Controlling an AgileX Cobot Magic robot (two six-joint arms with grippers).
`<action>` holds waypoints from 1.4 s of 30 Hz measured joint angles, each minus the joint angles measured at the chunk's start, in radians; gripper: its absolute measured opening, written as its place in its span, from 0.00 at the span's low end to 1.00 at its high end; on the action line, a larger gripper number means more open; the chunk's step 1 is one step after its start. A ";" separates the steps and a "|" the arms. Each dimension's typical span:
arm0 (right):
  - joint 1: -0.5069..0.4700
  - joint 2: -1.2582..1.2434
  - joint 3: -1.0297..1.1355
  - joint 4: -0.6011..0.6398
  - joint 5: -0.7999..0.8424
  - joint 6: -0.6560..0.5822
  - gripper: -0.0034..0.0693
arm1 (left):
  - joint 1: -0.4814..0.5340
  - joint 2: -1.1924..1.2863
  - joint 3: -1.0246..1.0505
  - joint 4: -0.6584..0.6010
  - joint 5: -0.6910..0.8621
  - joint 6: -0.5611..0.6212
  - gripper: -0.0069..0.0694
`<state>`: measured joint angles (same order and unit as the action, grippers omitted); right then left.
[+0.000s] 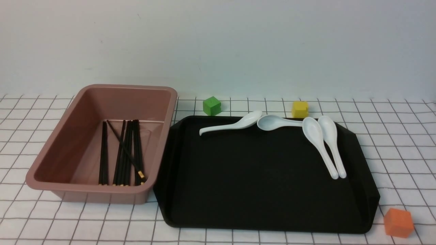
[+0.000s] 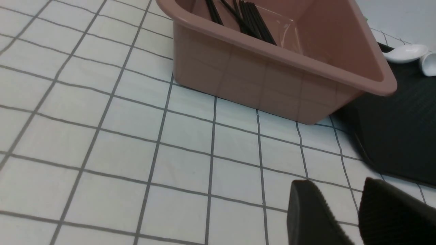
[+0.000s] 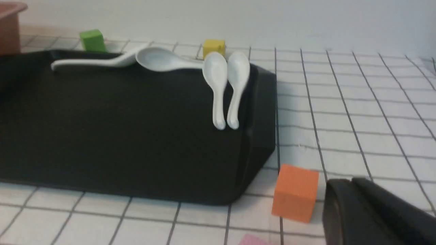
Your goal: On white black tablecloth take chopsticks from black tray and put them in box.
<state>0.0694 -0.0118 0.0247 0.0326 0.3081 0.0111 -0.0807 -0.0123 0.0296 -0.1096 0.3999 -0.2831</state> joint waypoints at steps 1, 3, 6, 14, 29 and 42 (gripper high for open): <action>0.000 0.000 -0.002 0.000 0.031 0.000 0.10 | 0.000 0.000 0.000 0.000 0.000 0.000 0.40; 0.000 0.000 -0.003 -0.001 0.046 0.000 0.10 | 0.000 0.000 0.000 0.000 0.000 0.000 0.40; 0.000 0.000 -0.005 -0.002 0.053 0.000 0.10 | 0.000 0.000 0.000 0.000 0.000 0.000 0.40; 0.000 0.000 -0.006 -0.002 0.054 0.000 0.11 | 0.000 0.000 0.000 0.000 0.000 0.000 0.40; 0.000 0.000 -0.006 -0.004 0.055 -0.001 0.13 | 0.000 0.000 0.000 0.000 0.000 0.000 0.40; 0.000 0.000 -0.006 -0.003 0.055 -0.001 0.16 | 0.000 0.000 0.000 0.000 0.000 0.000 0.40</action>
<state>0.0696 -0.0118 0.0184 0.0295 0.3634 0.0100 -0.0807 -0.0123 0.0296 -0.1096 0.3999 -0.2831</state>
